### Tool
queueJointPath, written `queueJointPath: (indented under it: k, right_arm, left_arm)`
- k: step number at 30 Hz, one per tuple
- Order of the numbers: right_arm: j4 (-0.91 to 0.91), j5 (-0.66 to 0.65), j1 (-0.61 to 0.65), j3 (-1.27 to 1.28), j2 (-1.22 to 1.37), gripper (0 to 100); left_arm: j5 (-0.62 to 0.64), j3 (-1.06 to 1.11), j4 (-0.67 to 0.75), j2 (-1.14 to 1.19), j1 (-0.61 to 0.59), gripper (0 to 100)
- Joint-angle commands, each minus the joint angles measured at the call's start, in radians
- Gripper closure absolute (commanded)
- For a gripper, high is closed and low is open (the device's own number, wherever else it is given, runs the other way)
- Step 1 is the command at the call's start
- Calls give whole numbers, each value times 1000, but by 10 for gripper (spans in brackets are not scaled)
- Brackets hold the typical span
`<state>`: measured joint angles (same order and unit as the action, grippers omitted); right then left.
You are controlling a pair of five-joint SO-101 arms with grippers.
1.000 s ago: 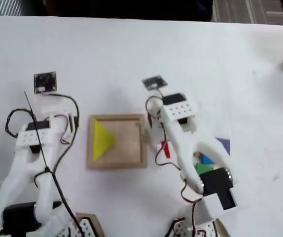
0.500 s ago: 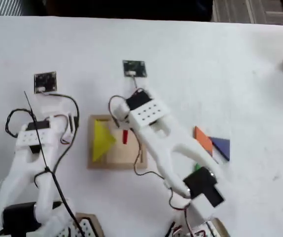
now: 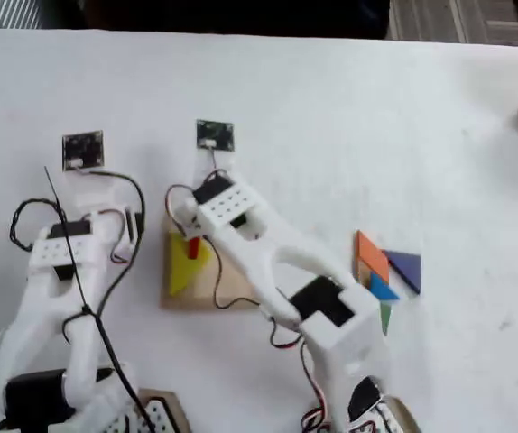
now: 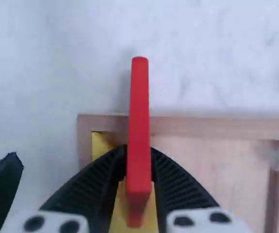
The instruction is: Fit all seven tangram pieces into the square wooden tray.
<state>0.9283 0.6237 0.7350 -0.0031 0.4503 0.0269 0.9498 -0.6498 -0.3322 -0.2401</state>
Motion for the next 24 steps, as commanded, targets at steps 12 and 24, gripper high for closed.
queueJointPath:
  k: [12,24]
  right_arm:
    - [265,-196,-15,-52,-182,614]
    - [529,-483,-295,-8,-340,795]
  left_arm:
    - [-9,-11,20,-10,13,801]
    - [-2,-12,17,-12,74,805]
